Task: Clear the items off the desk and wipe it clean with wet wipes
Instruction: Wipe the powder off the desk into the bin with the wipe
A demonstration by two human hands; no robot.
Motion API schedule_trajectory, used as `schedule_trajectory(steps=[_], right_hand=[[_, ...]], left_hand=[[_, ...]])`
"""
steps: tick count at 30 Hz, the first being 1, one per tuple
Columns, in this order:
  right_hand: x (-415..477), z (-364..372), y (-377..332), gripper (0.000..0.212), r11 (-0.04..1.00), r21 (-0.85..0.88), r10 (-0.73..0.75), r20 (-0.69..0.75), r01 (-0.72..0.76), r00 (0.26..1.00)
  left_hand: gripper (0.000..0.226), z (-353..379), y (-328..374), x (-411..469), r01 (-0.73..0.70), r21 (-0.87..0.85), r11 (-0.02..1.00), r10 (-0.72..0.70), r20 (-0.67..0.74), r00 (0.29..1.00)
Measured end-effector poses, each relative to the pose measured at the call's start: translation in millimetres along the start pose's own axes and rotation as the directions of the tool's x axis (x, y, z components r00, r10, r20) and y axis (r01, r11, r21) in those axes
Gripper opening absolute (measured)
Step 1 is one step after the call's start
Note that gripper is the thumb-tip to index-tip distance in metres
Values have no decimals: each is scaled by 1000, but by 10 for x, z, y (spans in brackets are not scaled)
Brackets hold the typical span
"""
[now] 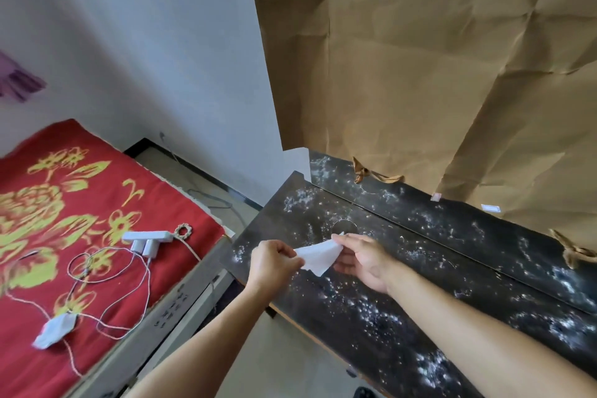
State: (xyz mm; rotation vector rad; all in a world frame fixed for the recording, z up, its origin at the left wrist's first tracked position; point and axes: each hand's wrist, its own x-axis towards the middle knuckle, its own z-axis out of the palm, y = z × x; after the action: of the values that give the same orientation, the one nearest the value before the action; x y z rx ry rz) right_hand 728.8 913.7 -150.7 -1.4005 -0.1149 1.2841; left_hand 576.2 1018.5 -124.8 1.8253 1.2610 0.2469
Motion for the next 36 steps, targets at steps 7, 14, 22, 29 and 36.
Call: schedule_trajectory(steps=[7, 14, 22, 29, 36], right_hand=[[399, 243, -135, 5, 997, 76, -2, -117, 11, 993], [659, 246, -319, 42, 980, 198, 38, -78, -22, 996], [958, 642, -252, 47, 993, -79, 77, -159, -90, 984], [1000, 590, 14, 50, 953, -146, 188, -407, -267, 894], [870, 482, 160, 41, 879, -7, 453, -303, -477, 839]], left_hand=[[16, -160, -83, 554, 51, -111, 993, -40, 103, 994], [15, -525, -318, 1357, 304, -409, 860, -248, 186, 951], [19, -680, -365, 1983, 391, -293, 873, -193, 527, 828], [16, -529, -472, 2120, -32, 57, 998, 2, 463, 886], [38, -471, -562, 2188, -203, 84, 976, 151, 418, 896]])
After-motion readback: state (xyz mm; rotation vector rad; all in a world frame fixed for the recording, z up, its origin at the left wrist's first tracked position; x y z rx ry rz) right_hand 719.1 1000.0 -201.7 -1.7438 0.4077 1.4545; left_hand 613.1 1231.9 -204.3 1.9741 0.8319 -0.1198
